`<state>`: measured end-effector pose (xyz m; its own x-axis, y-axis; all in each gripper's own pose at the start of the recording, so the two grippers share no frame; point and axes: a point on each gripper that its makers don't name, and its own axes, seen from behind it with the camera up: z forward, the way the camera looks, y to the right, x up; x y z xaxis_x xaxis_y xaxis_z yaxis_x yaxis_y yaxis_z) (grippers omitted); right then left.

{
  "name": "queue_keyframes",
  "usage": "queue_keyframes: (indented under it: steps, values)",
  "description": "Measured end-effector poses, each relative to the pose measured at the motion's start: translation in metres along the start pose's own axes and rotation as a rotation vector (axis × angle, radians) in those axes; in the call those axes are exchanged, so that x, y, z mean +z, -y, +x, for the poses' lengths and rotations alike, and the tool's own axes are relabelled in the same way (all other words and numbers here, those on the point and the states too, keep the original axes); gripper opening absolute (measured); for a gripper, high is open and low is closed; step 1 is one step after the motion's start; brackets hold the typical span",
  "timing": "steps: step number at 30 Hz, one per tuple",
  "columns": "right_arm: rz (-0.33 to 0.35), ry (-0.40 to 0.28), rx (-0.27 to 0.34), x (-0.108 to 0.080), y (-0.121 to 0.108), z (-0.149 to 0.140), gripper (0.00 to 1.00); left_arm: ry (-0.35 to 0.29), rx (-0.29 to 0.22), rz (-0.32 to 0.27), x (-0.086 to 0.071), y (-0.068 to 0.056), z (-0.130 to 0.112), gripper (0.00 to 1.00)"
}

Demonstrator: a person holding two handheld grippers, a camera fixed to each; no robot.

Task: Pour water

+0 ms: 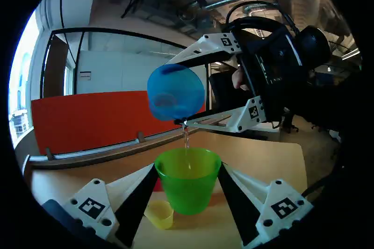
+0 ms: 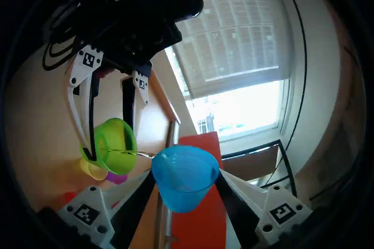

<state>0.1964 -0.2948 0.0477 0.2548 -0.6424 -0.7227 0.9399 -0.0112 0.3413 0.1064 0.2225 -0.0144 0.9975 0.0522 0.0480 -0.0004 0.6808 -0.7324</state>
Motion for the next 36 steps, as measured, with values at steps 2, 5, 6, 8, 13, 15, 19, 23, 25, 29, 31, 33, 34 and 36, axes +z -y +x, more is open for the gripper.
queue_keyframes:
  steps: [2, 5, 6, 8, 13, 15, 19, 23, 25, 29, 31, 33, 34, 36]
  values:
    - [0.001, 0.0, -0.003, 0.0, -0.0002, 0.0003, 0.9, 0.0, -0.001, 0.0, 0.0, 0.0002, -0.0001, 0.87]
    - [0.001, 0.0, -0.008, 0.0, -0.0009, 0.0004, 0.9, -0.001, -0.002, 0.001, -0.0001, 0.0005, -0.0003, 0.87]
    - [0.001, 0.0, -0.01, 0.0, -0.0012, 0.0004, 0.9, -0.001, -0.002, 0.001, -0.0002, 0.0006, -0.0005, 0.87]
    - [0.0, 0.001, -0.016, 0.0002, -0.0015, 0.0002, 0.9, -0.001, -0.002, 0.001, -0.0004, 0.0005, -0.0009, 0.87]
    - [0.0, 0.001, -0.029, 0.0013, -0.002, 0.0006, 0.9, -0.001, -0.002, -0.001, -0.0005, -0.0004, -0.001, 0.87]
    - [0.0, 0.0, -0.033, 0.0016, -0.002, 0.001, 0.9, -0.001, -0.002, -0.002, -0.0003, -0.0008, -0.001, 0.87]
    - [0.001, 0.0, -0.042, 0.0019, -0.0022, 0.0008, 0.9, -0.001, -0.001, -0.002, -0.0002, -0.0009, -0.0013, 0.87]
    - [0.001, 0.0, -0.049, 0.0018, -0.0025, 0.0004, 0.91, -0.002, -0.002, -0.002, -0.0005, -0.0008, -0.0017, 0.87]
    - [-0.001, -0.001, -0.053, 0.0017, -0.003, 0.0004, 0.9, -0.001, -0.001, -0.002, -0.0007, -0.0012, -0.0016, 0.87]
    - [-0.003, -0.001, -0.06, 0.0018, -0.0044, -0.0001, 0.9, 0.0, 0.001, -0.003, -0.0009, -0.0019, -0.0017, 0.87]
    - [-0.004, -0.001, -0.064, 0.0018, -0.0051, -0.0003, 0.9, -0.001, 0.0, -0.003, -0.001, -0.0019, -0.0019, 0.87]
    - [-0.006, -0.001, -0.071, 0.0019, -0.0056, -0.0005, 0.9, -0.002, 0.0, -0.003, -0.0011, -0.0017, -0.002, 0.87]
    - [-0.005, 0.0, -0.074, 0.0021, -0.0055, -0.0006, 0.9, -0.001, -0.001, -0.003, -0.0011, -0.0015, -0.0019, 0.87]
    - [-0.005, 0.001, -0.081, 0.0026, -0.0054, -0.0008, 0.9, 0.0, -0.001, -0.003, -0.0011, -0.0011, -0.0018, 0.87]
